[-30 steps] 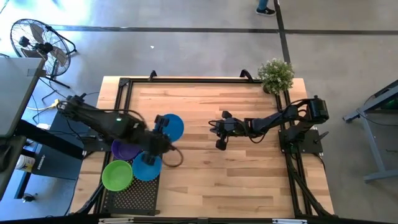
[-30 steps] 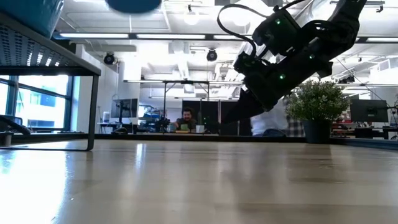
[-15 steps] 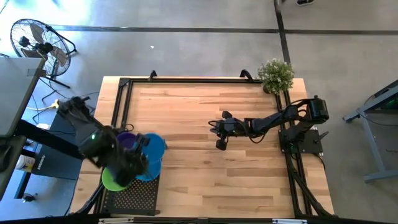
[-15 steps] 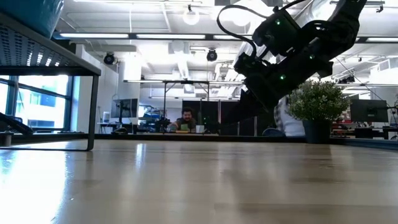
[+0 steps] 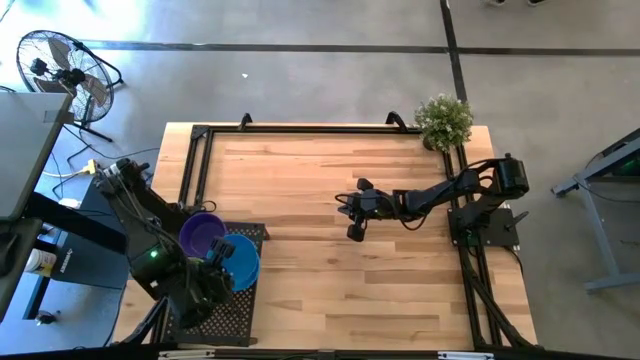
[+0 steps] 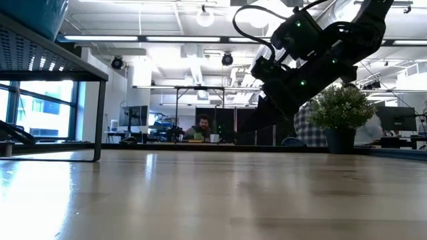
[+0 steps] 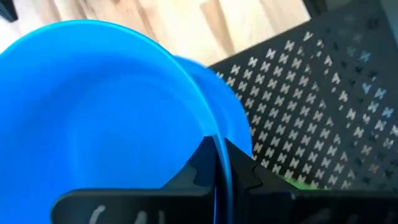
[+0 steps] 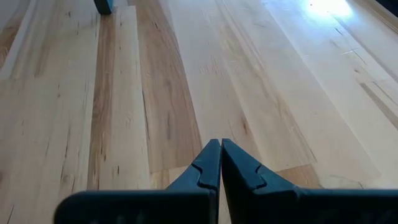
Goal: Pick & Place Mini bowls
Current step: Stack the blue bowl on the other blue bowls on the shelf
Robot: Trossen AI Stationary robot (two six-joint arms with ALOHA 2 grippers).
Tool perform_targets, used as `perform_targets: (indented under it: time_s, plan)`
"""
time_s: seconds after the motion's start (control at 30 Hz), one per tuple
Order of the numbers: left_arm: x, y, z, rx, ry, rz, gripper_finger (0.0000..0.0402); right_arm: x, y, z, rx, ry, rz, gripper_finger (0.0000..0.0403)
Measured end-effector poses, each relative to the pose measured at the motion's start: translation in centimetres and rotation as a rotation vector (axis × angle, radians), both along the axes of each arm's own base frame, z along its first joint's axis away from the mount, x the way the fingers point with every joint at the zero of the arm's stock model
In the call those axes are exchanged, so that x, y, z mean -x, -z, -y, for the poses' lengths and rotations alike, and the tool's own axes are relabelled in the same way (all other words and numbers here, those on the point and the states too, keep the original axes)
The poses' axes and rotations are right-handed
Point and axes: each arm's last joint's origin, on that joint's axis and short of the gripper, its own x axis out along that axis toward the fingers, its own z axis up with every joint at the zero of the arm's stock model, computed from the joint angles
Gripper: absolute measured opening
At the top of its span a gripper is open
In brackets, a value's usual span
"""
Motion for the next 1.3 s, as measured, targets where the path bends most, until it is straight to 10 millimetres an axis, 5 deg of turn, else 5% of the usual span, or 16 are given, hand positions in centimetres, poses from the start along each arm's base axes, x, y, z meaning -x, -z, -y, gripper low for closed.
perform_targets:
  time_s: [0.33,0.8,1.1,1.3]
  plan:
    - [-0.4,1.3,0.7,0.049,0.027,-0.010,0.0007,0.0,0.0,0.0,0.000,0.000,0.000,0.0002]
    - [-0.1,1.1,0.3,0.066,0.005,-0.023,0.0111,0.0,0.0,0.0,-0.005,-0.007,0.000,0.0003]
    - [1.1,-0.7,-1.2,0.122,-0.003,0.029,0.0101,0.0,0.0,0.0,-0.011,-0.016,-0.001,0.0002]
    - [1.2,-0.6,-1.4,0.104,-0.001,0.010,0.0033,0.0,0.0,-0.1,-0.011,-0.016,-0.003,0.0002]
